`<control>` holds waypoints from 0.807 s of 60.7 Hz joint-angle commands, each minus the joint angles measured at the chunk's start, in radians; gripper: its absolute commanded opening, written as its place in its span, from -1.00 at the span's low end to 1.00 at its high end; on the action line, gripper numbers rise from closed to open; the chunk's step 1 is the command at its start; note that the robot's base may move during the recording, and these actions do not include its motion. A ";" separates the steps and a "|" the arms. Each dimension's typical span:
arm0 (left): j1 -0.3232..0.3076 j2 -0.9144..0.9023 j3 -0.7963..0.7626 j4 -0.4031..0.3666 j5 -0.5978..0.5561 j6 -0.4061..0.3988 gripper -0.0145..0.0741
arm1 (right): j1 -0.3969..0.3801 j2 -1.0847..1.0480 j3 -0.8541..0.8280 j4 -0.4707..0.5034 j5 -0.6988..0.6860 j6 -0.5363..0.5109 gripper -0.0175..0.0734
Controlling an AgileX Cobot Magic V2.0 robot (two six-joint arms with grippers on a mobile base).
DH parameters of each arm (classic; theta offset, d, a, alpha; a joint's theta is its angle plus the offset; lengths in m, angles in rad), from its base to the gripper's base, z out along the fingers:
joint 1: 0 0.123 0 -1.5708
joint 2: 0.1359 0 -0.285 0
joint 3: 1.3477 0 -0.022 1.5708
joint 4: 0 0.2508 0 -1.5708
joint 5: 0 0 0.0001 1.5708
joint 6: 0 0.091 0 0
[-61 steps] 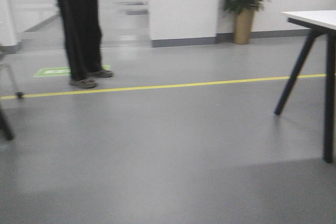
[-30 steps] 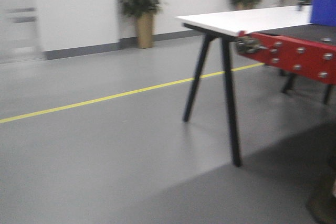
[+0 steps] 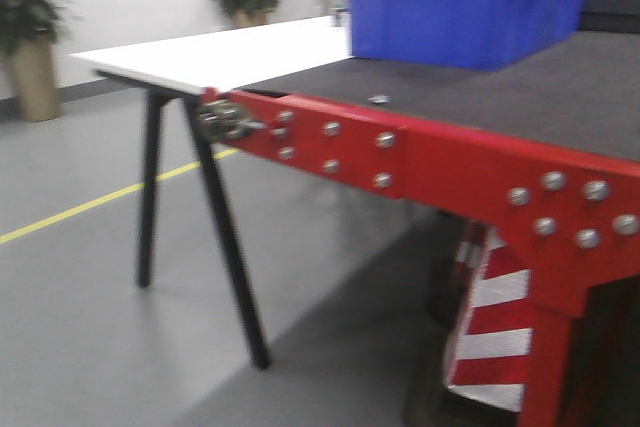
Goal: Grab orange capacitor from left shelf to right conveyor
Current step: 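Drive the base to the red table holding the capacitor in the right gripper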
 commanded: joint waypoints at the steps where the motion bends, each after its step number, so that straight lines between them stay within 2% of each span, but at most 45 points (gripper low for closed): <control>1: -0.006 -0.008 0.026 -0.005 -0.086 -0.002 -0.96 | 0.000 0.012 -0.028 -0.015 -0.092 -0.006 -0.51; 49: -0.006 -0.008 0.026 -0.005 -0.086 -0.002 -0.96 | 0.000 0.012 -0.028 -0.015 -0.092 -0.006 -0.51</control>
